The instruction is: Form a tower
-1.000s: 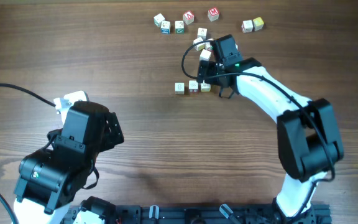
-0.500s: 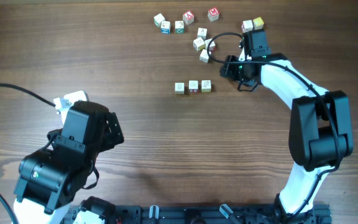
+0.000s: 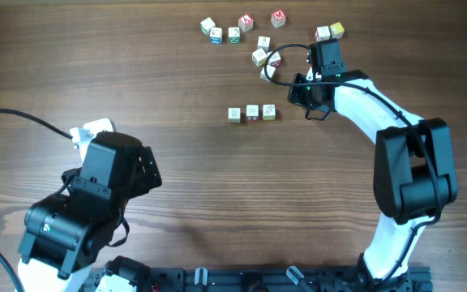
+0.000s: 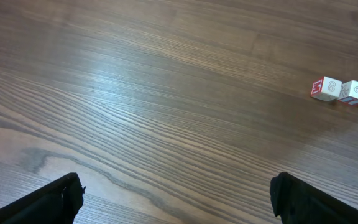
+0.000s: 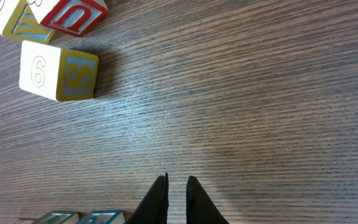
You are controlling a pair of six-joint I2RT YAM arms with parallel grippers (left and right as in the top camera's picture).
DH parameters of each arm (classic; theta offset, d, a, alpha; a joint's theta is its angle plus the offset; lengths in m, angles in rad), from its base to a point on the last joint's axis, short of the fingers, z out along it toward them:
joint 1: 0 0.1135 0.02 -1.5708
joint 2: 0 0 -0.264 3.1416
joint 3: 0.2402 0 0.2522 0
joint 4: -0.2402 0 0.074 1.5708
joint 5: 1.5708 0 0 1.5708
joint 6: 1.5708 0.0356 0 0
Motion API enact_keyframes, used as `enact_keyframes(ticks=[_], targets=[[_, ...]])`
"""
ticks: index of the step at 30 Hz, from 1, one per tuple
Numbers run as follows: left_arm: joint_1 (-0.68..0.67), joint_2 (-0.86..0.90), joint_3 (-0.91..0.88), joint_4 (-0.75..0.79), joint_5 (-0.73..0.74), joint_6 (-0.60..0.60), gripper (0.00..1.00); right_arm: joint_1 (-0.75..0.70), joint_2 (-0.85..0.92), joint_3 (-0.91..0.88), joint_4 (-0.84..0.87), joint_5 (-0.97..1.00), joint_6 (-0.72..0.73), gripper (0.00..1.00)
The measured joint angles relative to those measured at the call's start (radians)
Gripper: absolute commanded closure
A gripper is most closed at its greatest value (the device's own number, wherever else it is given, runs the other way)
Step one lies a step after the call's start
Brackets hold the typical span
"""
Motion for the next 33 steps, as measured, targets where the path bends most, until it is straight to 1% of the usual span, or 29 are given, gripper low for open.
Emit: enact_keyframes(ticks=[15,32,33], targets=[[0.0,0.0,0.0,0.0,0.0,0.0,0.0,0.021,0.087,-0.003,0.152,-0.045,-0.003,0.96],[0.0,0.0,0.0,0.0,0.0,0.0,0.0,0.021,0.097,-0.002,0.164,-0.141,-0.06,0.96],[0.0,0.0,0.0,0.0,0.0,0.0,0.0,0.021,0.097,-0.002,0.164,-0.141,-0.06,0.54]])
